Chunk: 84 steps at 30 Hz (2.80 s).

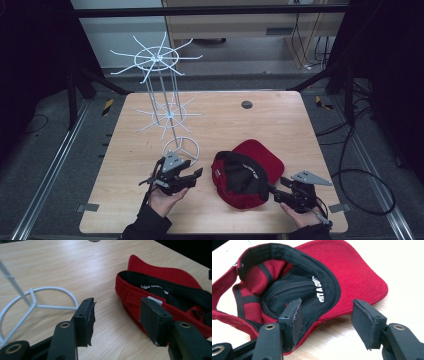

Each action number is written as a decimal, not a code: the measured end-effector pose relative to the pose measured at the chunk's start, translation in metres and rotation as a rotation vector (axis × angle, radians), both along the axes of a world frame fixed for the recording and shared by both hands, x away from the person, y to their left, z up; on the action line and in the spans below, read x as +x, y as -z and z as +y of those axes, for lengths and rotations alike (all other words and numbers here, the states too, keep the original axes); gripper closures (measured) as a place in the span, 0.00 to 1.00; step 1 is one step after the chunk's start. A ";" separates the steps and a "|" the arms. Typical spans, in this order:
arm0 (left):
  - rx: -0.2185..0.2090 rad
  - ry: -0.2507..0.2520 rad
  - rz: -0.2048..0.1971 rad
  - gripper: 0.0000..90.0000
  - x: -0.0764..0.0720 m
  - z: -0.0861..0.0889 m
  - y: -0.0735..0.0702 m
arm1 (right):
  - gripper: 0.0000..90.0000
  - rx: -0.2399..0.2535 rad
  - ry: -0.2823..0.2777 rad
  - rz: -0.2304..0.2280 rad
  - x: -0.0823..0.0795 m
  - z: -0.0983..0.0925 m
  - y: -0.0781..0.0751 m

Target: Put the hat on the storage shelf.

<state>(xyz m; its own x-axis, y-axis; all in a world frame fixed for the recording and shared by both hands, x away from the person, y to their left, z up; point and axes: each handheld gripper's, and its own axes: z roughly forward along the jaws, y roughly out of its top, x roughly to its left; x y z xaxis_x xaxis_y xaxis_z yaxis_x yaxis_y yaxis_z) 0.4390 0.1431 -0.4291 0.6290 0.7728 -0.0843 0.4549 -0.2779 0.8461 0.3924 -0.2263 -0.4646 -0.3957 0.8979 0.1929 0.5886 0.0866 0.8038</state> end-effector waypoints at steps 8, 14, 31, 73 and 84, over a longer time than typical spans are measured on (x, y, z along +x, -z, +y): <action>0.004 0.009 0.016 0.50 0.013 -0.027 0.001 | 0.47 -0.003 -0.016 0.015 0.000 0.004 0.002; 0.004 0.001 0.030 0.52 0.023 -0.043 0.005 | 0.48 -0.001 -0.022 0.041 0.002 0.005 0.006; 0.086 -0.006 0.128 0.80 0.044 -0.062 0.026 | 0.47 0.002 -0.036 0.106 0.002 0.016 0.017; 0.010 0.136 0.149 0.68 0.023 -0.062 0.046 | 0.94 -0.033 -0.010 -0.170 0.035 0.046 -0.044; -0.074 0.246 0.038 0.52 -0.010 -0.070 0.004 | 0.95 -0.027 0.017 -0.160 0.037 0.049 -0.046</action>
<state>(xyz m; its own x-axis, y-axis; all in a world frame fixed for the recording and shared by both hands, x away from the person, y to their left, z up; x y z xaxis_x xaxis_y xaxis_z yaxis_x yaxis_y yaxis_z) 0.4288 0.0731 -0.4326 0.7929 0.5874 -0.1623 0.4129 -0.3220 0.8520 0.4291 -0.1777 -0.4183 -0.4037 0.9089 0.1044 0.4545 0.1002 0.8851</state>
